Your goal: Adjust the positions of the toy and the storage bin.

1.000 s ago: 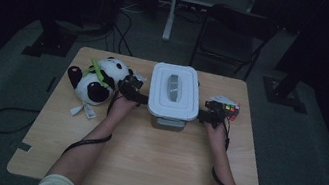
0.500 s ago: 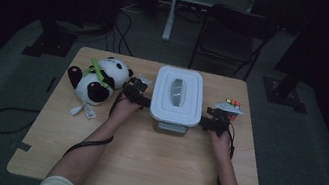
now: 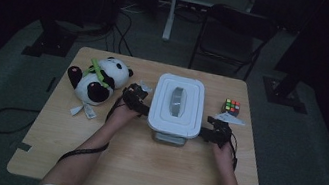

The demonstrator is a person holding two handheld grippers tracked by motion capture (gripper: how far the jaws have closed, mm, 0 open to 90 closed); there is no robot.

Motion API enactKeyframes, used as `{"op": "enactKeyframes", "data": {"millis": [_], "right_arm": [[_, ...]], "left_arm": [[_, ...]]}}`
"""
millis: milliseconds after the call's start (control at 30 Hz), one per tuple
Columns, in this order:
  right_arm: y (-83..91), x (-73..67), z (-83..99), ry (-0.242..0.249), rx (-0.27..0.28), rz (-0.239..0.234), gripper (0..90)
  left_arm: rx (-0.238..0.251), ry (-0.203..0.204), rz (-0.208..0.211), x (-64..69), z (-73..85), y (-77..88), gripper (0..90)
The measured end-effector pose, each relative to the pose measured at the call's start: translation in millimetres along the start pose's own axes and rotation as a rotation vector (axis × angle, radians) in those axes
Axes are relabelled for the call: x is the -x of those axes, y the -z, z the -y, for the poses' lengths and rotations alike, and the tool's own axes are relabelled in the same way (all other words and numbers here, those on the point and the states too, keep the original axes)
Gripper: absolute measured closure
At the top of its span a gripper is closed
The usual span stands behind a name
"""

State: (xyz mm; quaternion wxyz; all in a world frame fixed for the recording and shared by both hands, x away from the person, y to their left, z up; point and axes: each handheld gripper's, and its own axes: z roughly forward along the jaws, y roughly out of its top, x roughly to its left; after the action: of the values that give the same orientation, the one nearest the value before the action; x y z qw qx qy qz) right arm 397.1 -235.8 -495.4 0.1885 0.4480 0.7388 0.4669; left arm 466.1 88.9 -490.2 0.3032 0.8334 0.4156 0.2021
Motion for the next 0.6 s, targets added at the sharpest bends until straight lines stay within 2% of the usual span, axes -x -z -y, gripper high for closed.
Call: {"op": "enactKeyframes", "data": {"millis": [167, 233, 433, 600], "right_arm": [[14.7, -11.9, 8.7, -0.007, 0.025, -0.023, 27.7], [20.0, -17.1, 11.5, 0.004, 0.027, -0.025, 27.7], [33.0, -30.4, 22.2, 0.004, 0.026, -0.047, 27.7], [43.2, -44.4, 33.7, -0.001, 0.023, -0.098, 27.7]], "left_arm": [[-0.002, -0.009, 0.024, 3.6, 8.0, 6.2, 5.5], [-0.006, -0.016, 0.037, 4.7, 10.9, 8.9, 5.5], [-0.011, -0.058, 0.042, 10.6, 18.3, 19.7, 5.8], [-0.012, -0.089, 0.024, 11.8, 25.9, 31.2, 5.9]]}}
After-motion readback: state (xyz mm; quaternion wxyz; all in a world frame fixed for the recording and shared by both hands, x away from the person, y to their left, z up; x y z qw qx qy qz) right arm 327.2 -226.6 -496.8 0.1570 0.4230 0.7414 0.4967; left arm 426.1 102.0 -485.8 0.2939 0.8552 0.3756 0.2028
